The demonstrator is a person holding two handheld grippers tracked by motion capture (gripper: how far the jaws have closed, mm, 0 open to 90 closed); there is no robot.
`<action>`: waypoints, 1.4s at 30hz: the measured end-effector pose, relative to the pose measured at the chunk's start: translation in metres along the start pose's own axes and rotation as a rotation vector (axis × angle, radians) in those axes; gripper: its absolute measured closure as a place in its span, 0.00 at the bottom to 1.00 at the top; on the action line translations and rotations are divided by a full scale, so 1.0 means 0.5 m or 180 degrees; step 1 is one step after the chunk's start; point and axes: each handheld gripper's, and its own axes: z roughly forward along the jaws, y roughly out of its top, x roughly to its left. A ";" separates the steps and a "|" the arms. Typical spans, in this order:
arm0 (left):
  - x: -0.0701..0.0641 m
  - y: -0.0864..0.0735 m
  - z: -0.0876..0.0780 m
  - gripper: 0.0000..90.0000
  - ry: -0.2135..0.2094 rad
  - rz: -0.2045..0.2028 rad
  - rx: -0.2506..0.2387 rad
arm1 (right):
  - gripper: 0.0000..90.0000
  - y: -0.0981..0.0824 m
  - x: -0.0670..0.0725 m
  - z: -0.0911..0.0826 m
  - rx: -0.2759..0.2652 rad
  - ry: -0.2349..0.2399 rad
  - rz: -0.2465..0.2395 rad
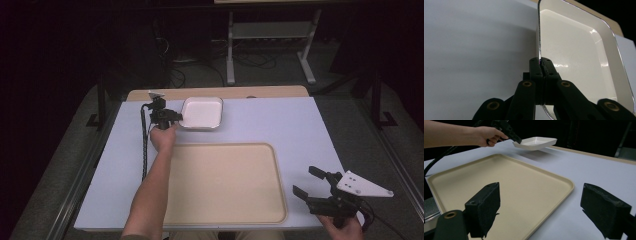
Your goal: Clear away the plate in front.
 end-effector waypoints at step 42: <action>-0.009 -0.193 -0.168 0.98 -0.0626 0.0153 -0.0058 | 0.17 0.001 0.001 0.007 0.0032 0.0004 -0.0028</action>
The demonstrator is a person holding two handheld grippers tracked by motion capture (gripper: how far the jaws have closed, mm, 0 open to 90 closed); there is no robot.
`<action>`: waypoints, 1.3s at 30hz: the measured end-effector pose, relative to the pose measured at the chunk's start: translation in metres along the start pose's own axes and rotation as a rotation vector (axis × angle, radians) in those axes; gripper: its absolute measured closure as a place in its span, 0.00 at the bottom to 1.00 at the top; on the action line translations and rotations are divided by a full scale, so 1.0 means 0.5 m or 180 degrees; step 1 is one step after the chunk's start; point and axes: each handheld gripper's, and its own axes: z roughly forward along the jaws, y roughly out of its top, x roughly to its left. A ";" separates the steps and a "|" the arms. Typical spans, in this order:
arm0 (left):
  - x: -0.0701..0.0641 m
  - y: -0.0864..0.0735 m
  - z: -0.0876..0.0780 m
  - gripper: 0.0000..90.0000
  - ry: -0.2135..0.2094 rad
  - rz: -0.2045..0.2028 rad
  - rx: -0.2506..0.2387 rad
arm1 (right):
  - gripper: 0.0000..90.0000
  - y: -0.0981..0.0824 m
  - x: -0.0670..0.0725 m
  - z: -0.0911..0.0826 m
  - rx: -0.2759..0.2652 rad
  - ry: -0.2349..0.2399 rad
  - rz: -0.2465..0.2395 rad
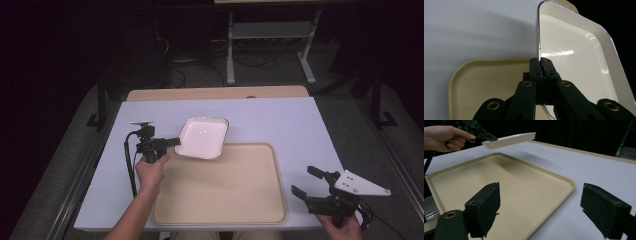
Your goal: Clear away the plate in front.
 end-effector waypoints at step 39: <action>-0.039 -0.186 -0.006 0.96 0.0481 0.0150 0.0390 | 0.17 0.003 0.004 0.000 0.0007 -0.0020 -0.0027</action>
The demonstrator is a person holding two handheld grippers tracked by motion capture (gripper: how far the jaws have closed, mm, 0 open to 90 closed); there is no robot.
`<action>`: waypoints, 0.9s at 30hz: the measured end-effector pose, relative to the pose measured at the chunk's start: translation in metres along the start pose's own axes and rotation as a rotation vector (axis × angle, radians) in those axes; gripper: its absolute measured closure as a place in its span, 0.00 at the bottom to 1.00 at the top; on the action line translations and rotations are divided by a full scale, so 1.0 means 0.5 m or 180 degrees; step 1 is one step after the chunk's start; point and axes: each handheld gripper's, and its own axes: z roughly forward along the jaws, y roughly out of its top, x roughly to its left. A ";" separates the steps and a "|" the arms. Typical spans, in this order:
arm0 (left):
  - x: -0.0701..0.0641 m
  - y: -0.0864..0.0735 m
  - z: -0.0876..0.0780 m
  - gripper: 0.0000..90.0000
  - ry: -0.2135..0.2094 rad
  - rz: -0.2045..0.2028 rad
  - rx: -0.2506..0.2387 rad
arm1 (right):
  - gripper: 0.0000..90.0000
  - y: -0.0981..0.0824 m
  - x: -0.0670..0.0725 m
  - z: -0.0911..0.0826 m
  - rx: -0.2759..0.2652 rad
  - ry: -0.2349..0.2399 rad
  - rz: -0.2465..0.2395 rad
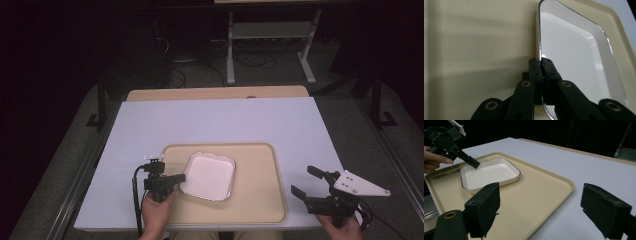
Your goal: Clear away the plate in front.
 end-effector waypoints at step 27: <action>-0.022 -0.048 -0.002 0.92 -0.0126 -0.0226 0.0104 | 0.16 0.002 0.003 0.000 0.0004 -0.0010 -0.0031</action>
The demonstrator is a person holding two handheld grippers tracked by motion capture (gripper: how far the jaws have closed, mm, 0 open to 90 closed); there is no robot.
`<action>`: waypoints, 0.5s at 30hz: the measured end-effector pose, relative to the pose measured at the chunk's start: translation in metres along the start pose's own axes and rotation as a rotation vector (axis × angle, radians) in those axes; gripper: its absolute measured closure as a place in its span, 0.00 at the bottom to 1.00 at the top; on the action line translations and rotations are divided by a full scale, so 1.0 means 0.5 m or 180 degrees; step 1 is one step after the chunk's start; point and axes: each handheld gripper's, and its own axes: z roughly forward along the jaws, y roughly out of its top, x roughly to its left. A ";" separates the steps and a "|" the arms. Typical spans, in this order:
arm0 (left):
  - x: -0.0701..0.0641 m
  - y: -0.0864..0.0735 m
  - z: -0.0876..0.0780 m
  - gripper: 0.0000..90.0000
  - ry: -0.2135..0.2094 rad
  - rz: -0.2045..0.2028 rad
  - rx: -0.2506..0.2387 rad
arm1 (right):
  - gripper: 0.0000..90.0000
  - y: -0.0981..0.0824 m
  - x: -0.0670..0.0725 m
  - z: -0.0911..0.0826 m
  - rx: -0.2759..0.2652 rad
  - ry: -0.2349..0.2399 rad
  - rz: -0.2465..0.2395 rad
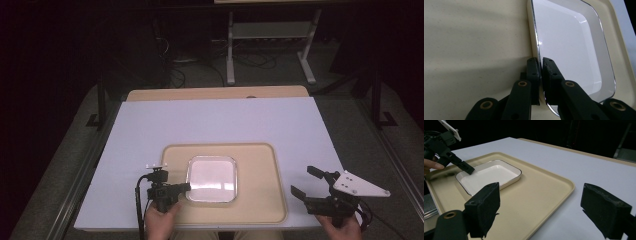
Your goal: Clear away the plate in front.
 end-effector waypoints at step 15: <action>-0.005 -0.005 0.001 0.90 -0.0036 0.0026 0.0029 | 0.17 0.000 0.001 0.000 0.0002 0.0002 -0.0005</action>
